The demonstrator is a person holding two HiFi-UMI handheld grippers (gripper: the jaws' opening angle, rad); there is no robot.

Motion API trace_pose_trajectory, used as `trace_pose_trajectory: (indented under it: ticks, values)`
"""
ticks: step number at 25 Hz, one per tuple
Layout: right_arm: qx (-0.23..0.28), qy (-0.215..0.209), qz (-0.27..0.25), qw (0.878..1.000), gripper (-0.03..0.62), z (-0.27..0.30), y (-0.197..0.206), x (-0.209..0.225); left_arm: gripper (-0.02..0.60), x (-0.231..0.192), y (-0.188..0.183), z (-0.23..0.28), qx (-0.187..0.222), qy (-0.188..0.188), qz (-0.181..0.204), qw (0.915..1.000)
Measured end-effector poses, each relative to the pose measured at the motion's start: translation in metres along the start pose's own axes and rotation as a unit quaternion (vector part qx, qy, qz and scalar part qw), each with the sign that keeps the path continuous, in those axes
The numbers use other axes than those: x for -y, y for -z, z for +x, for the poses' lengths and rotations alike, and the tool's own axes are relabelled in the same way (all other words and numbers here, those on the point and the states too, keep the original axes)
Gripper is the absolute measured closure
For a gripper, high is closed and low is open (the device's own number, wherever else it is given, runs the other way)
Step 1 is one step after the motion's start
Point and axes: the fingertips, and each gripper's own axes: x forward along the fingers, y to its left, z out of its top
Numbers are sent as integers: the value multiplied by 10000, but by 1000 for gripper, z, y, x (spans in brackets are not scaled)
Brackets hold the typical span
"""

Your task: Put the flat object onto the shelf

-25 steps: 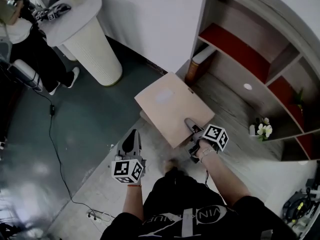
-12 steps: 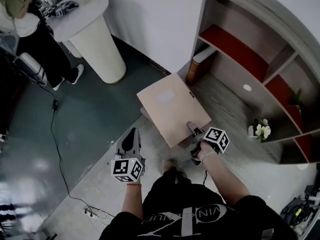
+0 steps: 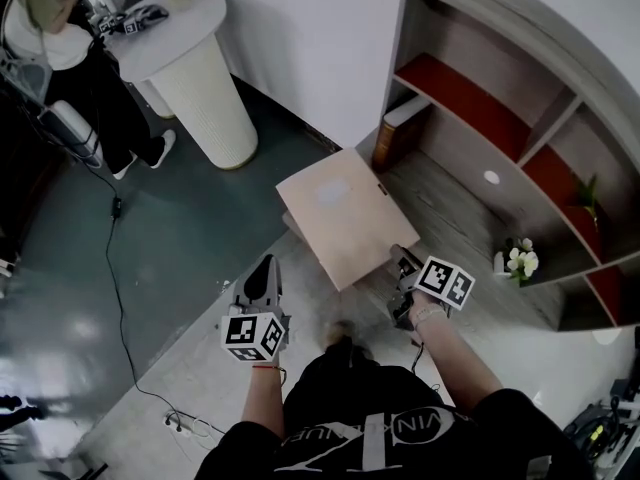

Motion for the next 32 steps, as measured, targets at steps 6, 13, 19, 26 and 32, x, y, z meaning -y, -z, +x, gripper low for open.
trace_pose_trajectory:
  ticks: [6, 13, 19, 26, 32]
  values:
    - [136, -407, -2180, 9750, 585, -11, -17, -38, 578, 5, -10, -4, 117, -16, 106, 9999]
    - [679, -1062, -3982, 9086, 585, -33, -35, -92, 578, 5, -24, -11, 294, -129, 210, 9993]
    - [961, -1215, -4585, 8751, 585, -48, -51, -114, 578, 0, -42, -16, 496, -250, 279, 9981]
    - [1272, -1377, -4682, 8635, 585, -62, -67, -127, 578, 0, -61, -19, 698, -312, 365, 9964]
    - [1438, -1549, -5020, 8387, 585, -71, -70, -142, 578, 1, -75, -21, 805, -340, 399, 9954]
